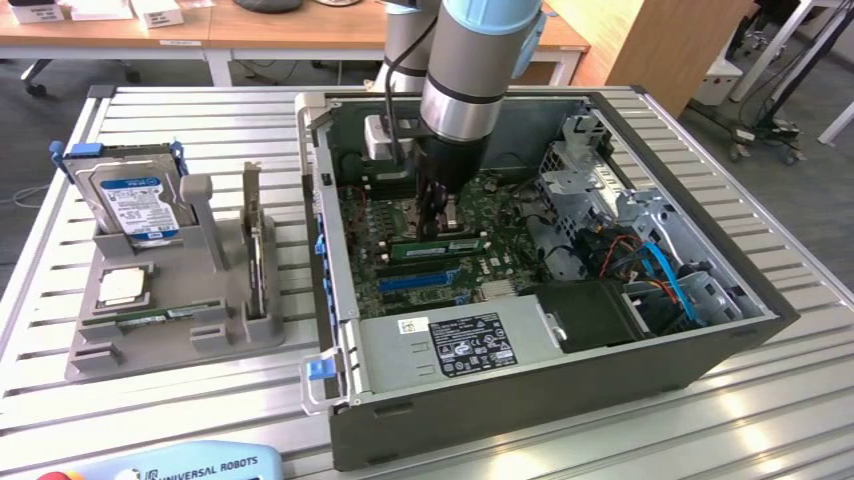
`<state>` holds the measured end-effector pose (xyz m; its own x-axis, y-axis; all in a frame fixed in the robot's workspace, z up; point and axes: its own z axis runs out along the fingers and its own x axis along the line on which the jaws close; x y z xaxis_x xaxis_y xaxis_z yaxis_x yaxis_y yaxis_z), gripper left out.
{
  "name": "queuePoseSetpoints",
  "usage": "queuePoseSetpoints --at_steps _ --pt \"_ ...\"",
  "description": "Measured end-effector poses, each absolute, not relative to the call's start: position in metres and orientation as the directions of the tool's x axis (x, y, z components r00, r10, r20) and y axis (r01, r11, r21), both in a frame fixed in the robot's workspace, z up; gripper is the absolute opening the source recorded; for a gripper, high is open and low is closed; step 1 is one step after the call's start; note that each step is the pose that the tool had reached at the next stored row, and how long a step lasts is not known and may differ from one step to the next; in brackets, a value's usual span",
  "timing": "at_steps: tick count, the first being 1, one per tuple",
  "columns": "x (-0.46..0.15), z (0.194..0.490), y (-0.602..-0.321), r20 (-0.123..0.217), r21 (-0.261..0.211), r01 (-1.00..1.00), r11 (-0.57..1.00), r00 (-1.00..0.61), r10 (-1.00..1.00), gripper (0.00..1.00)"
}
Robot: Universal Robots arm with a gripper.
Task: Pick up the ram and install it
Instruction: 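Press down the ram until it locks into place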
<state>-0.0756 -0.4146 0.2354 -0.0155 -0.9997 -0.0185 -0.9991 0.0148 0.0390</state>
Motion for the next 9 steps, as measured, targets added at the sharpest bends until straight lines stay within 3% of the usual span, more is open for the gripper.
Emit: queuePoseSetpoints --at_steps 9 --pt "-0.0757 0.2312 -0.4145 -0.019 0.039 -0.999 0.015 -0.015 -1.000 0.10"
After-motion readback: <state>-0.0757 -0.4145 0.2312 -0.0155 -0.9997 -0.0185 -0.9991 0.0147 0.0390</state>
